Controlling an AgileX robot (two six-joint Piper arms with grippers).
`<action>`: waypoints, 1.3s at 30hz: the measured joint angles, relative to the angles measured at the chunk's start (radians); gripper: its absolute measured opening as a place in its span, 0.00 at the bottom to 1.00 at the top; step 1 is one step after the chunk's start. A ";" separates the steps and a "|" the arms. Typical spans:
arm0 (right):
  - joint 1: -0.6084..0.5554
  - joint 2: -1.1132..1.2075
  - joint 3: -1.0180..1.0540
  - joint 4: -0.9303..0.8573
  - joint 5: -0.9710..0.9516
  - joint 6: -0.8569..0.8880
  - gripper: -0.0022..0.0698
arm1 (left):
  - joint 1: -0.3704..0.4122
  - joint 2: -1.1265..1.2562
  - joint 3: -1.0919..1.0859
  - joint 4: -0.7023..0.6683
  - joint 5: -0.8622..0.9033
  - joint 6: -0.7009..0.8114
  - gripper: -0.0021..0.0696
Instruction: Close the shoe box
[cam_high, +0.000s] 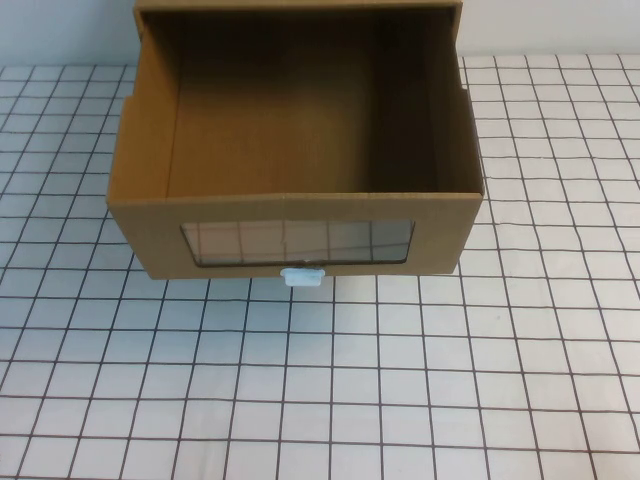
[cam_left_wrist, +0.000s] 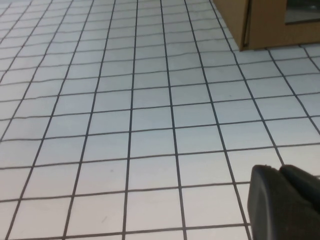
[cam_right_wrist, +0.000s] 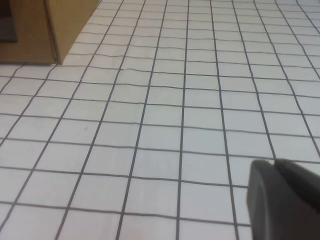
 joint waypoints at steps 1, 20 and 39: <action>0.000 0.000 0.000 0.000 -0.008 0.000 0.01 | 0.000 0.000 0.000 0.000 -0.003 0.000 0.02; 0.000 0.000 0.000 0.018 -0.660 0.000 0.01 | 0.000 0.000 0.000 -0.021 -0.624 -0.044 0.02; 0.000 0.000 0.000 0.034 -1.304 0.195 0.01 | 0.000 0.000 0.000 -0.050 -1.207 -0.199 0.02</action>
